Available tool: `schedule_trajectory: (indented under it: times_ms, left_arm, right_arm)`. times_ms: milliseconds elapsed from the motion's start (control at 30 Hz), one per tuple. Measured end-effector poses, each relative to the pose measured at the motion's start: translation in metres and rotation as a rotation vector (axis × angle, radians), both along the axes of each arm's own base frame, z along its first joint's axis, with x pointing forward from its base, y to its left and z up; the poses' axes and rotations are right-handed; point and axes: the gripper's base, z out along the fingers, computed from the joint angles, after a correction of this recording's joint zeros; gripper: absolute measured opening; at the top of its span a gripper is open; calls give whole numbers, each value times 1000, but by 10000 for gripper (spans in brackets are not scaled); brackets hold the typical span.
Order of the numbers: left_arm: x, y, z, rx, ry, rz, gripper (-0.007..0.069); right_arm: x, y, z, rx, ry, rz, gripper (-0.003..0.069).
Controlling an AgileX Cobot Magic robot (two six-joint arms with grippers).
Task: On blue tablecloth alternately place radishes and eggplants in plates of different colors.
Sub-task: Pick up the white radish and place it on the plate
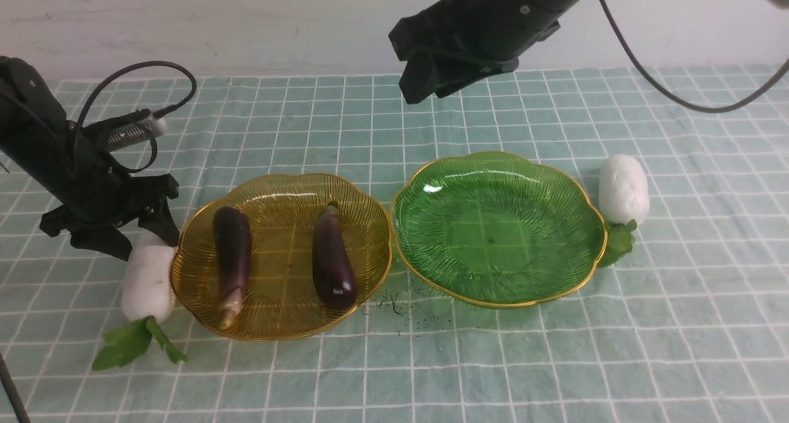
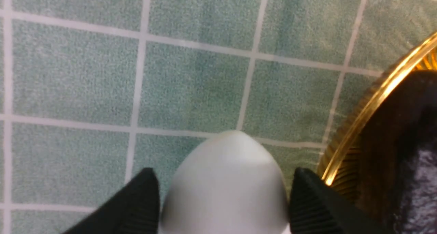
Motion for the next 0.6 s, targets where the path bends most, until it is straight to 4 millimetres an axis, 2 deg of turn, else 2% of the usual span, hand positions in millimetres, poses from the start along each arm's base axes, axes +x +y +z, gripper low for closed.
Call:
schedule_trajectory:
  times_ms: [267,433,533,567,600]
  left_arm:
    - [-5,2,-1,23,54,-24,398]
    - [-2,3,6,38,37,-29,398]
    - [2,4,44,58,-51,-34,398]
    - [2,4,47,57,-56,-33,398]
    - [2,2,65,52,-96,-33,398]
  right_arm:
    - [0,0,0,0,0,0,254]
    - [0,-1,0,-8,-4,-2,254]
    - [2,-6,1,-61,-41,-19,254]
    - [1,-7,2,-69,-48,-21,254]
    - [1,-11,6,-93,-71,-31,254]
